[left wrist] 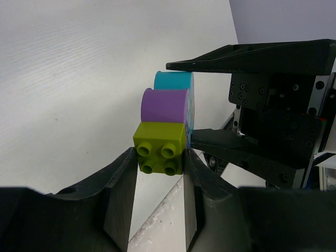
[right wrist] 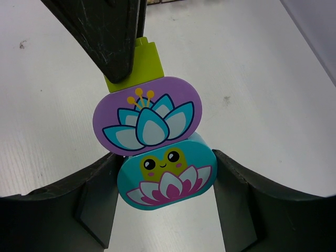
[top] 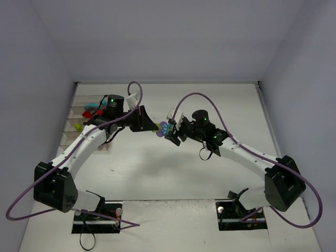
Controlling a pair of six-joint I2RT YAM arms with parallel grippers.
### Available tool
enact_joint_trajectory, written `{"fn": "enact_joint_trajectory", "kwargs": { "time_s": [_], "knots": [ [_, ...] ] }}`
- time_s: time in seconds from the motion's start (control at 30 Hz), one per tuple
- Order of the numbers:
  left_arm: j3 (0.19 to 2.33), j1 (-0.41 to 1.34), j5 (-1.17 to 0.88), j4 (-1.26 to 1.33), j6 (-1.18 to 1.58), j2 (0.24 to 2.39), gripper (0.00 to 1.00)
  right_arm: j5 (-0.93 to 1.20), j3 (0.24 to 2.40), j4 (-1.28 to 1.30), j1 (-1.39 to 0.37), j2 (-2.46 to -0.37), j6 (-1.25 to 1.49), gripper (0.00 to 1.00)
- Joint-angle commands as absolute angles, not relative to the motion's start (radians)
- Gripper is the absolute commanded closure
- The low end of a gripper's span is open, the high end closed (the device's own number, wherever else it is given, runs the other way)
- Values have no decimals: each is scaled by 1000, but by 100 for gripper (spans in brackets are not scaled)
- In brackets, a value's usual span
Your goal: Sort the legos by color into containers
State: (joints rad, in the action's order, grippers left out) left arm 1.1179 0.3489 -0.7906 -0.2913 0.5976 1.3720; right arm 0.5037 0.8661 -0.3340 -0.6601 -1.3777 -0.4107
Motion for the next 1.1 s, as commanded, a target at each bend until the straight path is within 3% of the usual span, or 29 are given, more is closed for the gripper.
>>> {"fn": "enact_joint_trajectory", "kwargs": {
  "time_s": [0.0, 0.57, 0.63, 0.77, 1.07],
  "knots": [
    [1163, 351, -828, -221, 568, 1335, 97, 512, 842, -361, -650, -1341, -439, 100],
    [1181, 347, -799, -258, 541, 1339, 100, 453, 844, -292, -624, -1400, -426, 99],
    [1177, 342, -793, -258, 541, 1339, 100, 430, 854, -276, -626, -1429, -408, 90],
    [1167, 331, -767, -259, 538, 1338, 100, 381, 876, -216, -632, -1500, -396, 83],
    [1143, 314, -742, -264, 529, 1348, 100, 288, 945, -115, -646, -1654, -373, 76]
  ]
}}
